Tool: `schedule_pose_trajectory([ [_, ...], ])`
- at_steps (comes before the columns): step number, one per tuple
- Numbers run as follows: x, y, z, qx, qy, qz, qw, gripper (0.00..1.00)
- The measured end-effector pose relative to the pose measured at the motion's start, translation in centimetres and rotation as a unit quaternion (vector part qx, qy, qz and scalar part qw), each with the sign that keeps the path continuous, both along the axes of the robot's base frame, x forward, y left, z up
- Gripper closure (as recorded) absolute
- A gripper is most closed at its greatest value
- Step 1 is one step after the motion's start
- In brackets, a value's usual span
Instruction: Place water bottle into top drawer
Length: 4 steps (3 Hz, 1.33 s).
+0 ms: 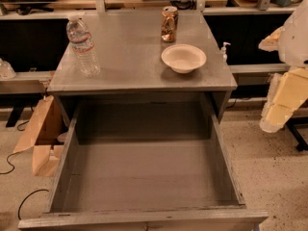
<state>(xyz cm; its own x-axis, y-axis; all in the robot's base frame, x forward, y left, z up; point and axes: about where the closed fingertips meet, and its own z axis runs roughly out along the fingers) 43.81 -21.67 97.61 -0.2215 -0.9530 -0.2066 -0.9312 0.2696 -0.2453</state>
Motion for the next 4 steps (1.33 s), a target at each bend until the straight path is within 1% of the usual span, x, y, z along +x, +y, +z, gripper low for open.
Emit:
schedule_pose_trajectory([
  [1,0.0,0.0,0.0,0.0,0.0,0.0,1.0,0.0],
  [2,3.6,1.9,-0.1,0.045,-0.028,0.017,0.9984,0.0],
  [3,10.0,6.1,0.2,0.144,-0.074,0.047,0.9856,0.0],
  [4,15.0,10.5,0.5,0.258,-0.107,0.066,0.9578,0.0],
])
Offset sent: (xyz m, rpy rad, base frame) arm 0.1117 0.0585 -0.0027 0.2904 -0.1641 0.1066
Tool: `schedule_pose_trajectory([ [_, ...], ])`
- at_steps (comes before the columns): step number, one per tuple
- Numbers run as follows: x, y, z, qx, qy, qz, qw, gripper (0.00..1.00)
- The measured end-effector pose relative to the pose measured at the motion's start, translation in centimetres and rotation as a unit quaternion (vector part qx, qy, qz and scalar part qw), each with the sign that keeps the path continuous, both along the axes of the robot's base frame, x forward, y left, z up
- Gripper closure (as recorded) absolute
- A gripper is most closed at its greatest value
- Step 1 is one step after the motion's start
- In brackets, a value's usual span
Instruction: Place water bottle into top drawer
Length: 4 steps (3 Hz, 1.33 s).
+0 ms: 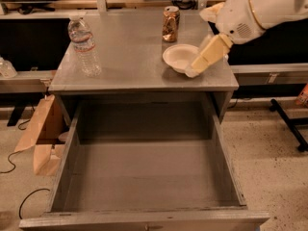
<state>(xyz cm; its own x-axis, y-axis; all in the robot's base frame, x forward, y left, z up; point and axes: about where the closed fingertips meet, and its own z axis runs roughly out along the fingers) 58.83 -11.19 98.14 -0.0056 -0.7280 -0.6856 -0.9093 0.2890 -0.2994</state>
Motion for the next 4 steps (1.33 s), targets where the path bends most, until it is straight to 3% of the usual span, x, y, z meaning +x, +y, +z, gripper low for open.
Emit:
schedule_pose_trajectory([
  [1,2.1,3.1,0.2,0.094,-0.007,-0.011,0.9954,0.0],
  [3,2.9,5.1,0.3,0.121,-0.02,-0.004,0.9924,0.0],
  [4,4.8,10.2,0.0,0.16,-0.038,0.045,0.9853,0.0],
])
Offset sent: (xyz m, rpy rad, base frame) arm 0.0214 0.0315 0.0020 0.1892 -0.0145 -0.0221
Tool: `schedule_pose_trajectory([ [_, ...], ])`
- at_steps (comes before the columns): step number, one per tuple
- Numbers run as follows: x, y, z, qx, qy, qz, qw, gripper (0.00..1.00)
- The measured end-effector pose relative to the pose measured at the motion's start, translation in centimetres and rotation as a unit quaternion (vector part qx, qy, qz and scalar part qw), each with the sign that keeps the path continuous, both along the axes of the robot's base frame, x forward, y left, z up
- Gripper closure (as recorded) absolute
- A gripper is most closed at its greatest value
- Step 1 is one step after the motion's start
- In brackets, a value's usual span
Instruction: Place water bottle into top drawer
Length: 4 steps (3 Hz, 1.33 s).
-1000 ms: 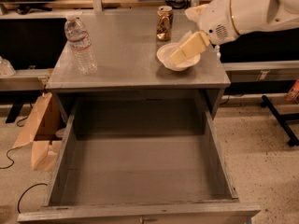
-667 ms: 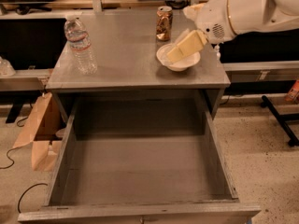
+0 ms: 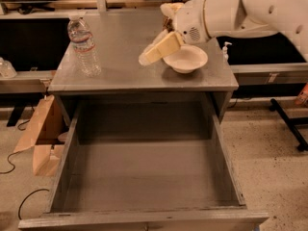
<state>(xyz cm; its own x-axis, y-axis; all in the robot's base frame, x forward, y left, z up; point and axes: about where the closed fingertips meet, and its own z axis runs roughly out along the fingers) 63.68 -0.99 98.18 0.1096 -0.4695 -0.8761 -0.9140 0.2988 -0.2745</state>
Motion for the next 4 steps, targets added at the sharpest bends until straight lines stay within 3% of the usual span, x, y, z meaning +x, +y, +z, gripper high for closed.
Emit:
schedule_pose_trajectory([
  [1,2.4,5.4,-0.1,0.034,-0.006,0.037,0.9987,0.0],
  [2,3.9,9.7,-0.8,0.071,0.014,0.048,0.9962,0.0],
  [3,4.9,13.8,-2.2,0.112,0.042,0.044,0.9918,0.0],
  [4,6.6,17.3,-3.6,0.146,0.047,0.031,0.9877,0.0],
])
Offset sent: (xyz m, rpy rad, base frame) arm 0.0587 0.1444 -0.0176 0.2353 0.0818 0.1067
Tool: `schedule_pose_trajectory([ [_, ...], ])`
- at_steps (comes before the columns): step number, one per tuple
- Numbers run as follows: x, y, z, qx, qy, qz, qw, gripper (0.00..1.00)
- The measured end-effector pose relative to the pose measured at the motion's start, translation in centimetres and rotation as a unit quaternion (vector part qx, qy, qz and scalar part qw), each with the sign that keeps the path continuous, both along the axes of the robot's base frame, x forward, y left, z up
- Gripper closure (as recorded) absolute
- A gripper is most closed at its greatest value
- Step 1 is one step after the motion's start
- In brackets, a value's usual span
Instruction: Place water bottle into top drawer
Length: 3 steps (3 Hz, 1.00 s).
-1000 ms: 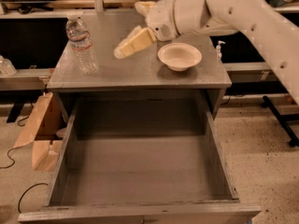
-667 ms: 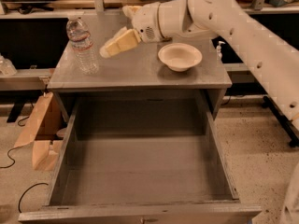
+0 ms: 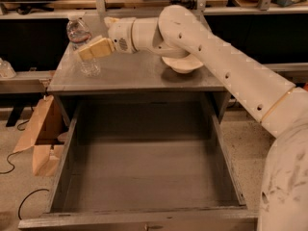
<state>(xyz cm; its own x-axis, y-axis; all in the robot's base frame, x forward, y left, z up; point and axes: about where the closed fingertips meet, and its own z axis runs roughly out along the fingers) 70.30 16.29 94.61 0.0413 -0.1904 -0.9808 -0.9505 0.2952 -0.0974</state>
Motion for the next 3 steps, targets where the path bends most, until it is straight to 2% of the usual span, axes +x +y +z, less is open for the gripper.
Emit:
schedule_pose_trajectory([
  [1,1.7,2.7,-0.7,0.024,-0.01,-0.008,0.9996,0.0],
  [2,2.2,4.7,-0.9,0.031,-0.029,-0.011,0.9991,0.14],
  [3,2.4,5.9,-1.4,0.022,-0.044,-0.021,0.9986,0.38],
])
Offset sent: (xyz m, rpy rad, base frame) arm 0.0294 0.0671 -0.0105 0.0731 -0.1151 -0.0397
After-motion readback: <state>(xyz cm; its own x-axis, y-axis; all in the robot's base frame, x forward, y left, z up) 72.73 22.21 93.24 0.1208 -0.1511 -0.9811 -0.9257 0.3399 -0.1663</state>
